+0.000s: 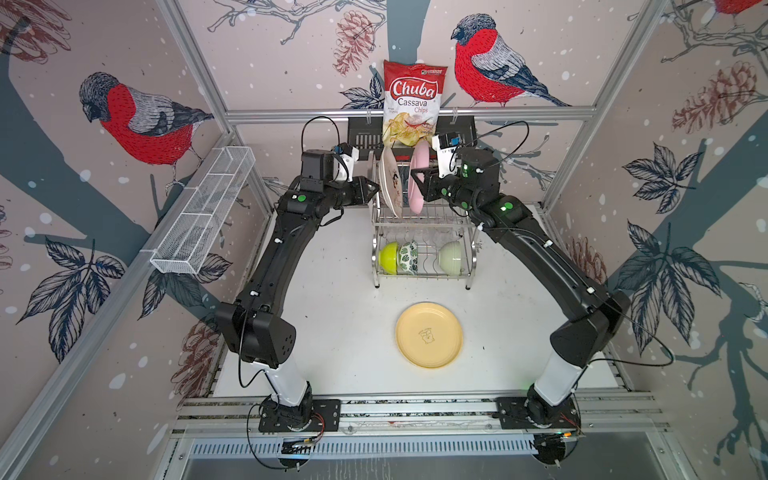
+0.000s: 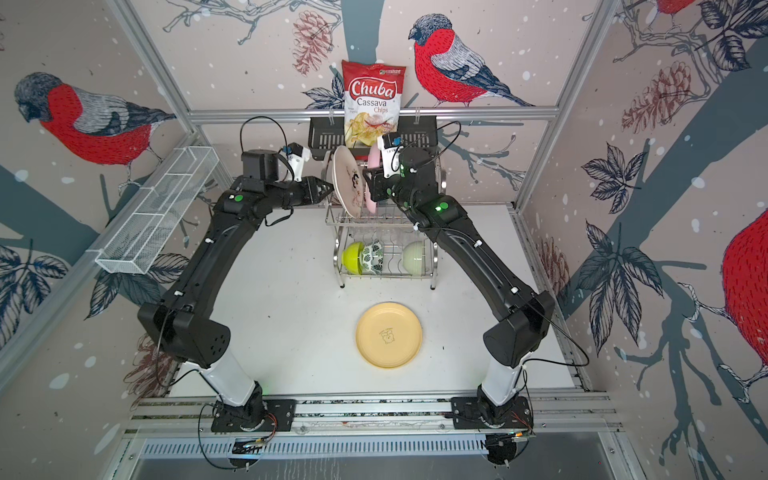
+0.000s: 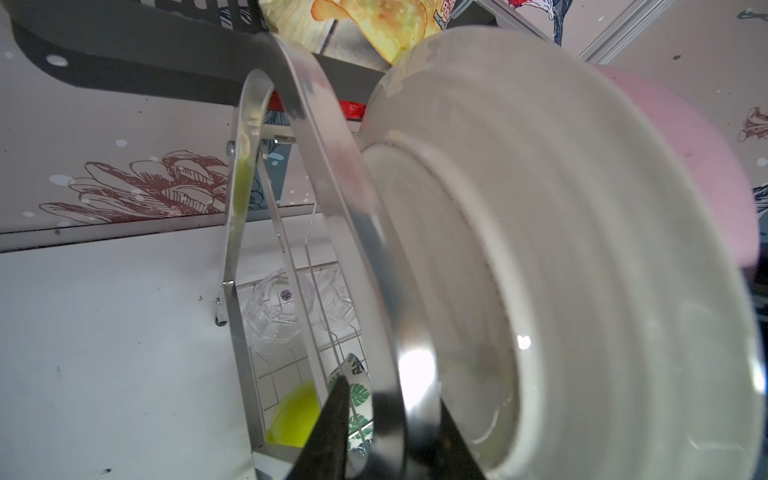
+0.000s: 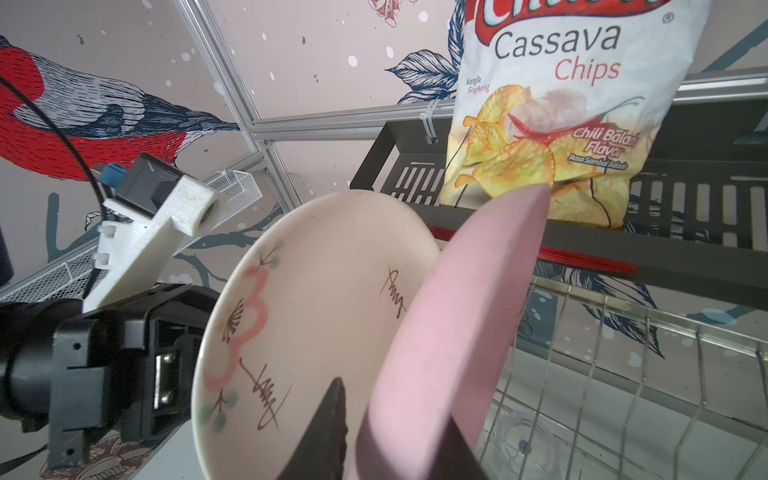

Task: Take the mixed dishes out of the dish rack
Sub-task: 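Close the right gripper on the pink plate's rim while the left holds the white plate, then lift the pink plate out of the rack and swing it down with the right gripper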

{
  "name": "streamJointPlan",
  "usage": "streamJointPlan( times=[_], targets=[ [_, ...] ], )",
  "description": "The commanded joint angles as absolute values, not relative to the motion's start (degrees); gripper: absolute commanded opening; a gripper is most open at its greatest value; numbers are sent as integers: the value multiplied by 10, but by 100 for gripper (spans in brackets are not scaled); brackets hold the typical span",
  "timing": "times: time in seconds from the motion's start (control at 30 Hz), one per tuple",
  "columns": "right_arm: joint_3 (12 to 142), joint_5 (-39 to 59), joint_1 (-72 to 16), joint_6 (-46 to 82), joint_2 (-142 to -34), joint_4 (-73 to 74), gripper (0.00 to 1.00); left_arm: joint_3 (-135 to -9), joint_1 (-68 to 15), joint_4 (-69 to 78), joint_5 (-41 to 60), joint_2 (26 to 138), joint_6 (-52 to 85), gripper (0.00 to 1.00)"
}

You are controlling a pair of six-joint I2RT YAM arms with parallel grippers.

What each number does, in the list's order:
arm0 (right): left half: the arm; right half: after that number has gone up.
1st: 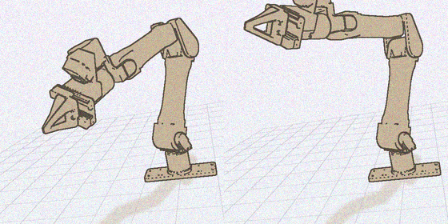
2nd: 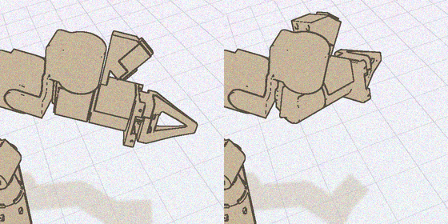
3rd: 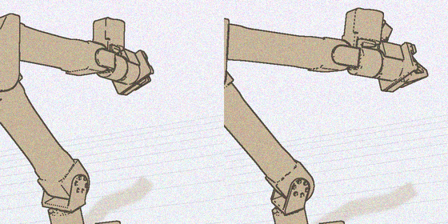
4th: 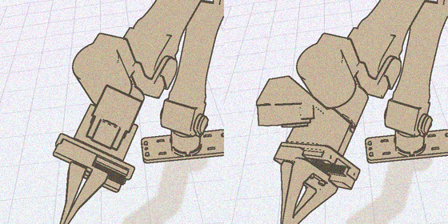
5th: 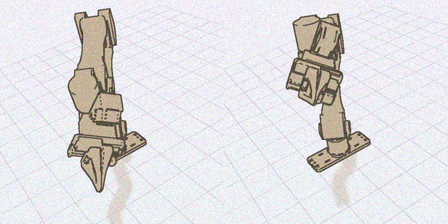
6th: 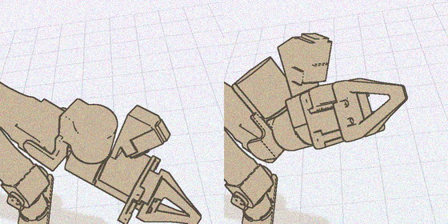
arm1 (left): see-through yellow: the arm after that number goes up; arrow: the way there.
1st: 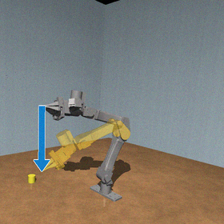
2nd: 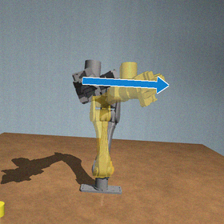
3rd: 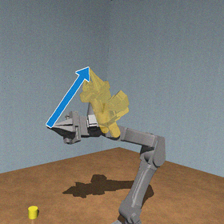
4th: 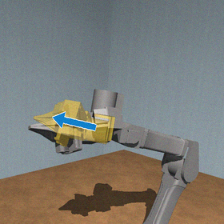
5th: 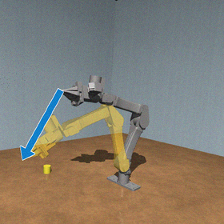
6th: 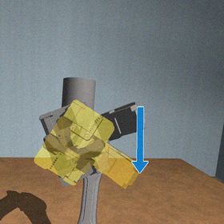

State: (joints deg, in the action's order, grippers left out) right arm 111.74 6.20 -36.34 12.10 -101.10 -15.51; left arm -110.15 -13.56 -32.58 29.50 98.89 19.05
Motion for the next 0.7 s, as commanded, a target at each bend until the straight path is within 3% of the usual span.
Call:
streamJointPlan(
  times=[0.0,0.23,0.43,0.67],
  targets=[
    [1121,79,-361,136,-1014,-143,23,-1104,-134,-329,298,991,213,25],
    [1147,81,-360,150,-1013,-147,13,-1087,-134,-328,299,981,209,26],
    [1149,82,-362,169,-982,-153,11,-1072,-134,-335,268,961,211,28],
    [1084,46,-397,176,-887,-147,10,-1030,-134,-351,208,900,213,50]
  ],
)
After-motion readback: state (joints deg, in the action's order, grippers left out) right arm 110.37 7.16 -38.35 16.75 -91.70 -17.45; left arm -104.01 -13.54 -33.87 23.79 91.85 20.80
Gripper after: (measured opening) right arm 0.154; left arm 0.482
